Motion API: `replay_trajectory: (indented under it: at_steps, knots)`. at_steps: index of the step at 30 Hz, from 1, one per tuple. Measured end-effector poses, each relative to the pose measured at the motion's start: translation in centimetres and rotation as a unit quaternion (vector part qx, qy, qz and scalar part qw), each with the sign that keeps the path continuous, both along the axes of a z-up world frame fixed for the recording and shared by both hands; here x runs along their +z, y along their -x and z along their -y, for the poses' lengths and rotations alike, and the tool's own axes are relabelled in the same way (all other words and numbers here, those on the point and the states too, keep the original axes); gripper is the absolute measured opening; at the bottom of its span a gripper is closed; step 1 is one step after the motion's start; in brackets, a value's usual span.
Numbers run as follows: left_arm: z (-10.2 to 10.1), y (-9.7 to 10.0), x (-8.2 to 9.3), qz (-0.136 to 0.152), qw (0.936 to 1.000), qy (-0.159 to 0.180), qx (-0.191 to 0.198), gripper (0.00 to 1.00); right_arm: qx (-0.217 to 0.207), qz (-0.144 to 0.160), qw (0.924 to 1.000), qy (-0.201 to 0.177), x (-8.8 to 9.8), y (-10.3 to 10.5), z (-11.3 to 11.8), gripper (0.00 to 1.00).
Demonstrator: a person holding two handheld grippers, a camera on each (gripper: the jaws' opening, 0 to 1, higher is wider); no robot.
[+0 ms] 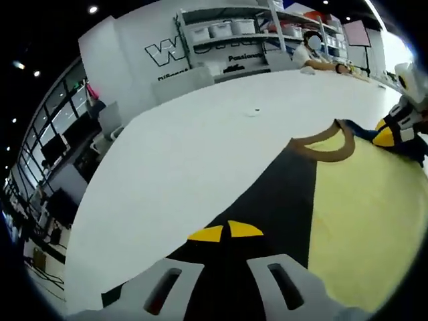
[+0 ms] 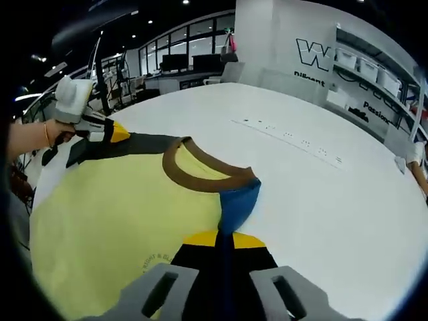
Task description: Fold the garment on the visible template until the final outline fits inside the template.
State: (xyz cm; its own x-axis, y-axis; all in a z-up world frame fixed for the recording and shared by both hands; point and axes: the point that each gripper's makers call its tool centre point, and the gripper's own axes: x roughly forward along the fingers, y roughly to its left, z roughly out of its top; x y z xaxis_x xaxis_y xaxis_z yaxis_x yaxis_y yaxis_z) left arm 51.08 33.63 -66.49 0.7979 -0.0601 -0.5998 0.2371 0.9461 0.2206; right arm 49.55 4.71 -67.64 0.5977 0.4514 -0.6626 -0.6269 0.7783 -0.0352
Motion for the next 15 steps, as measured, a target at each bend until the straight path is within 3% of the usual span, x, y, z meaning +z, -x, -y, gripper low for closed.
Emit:
replay_trajectory:
  at_steps: [15]
  knots:
    - [-1.3, -1.4, 0.0, 0.018, 0.9995, -0.017, 0.02, 0.04, -0.015, 0.008, 0.9999, -0.005, 0.0, -2.3, -0.5, 0.0]
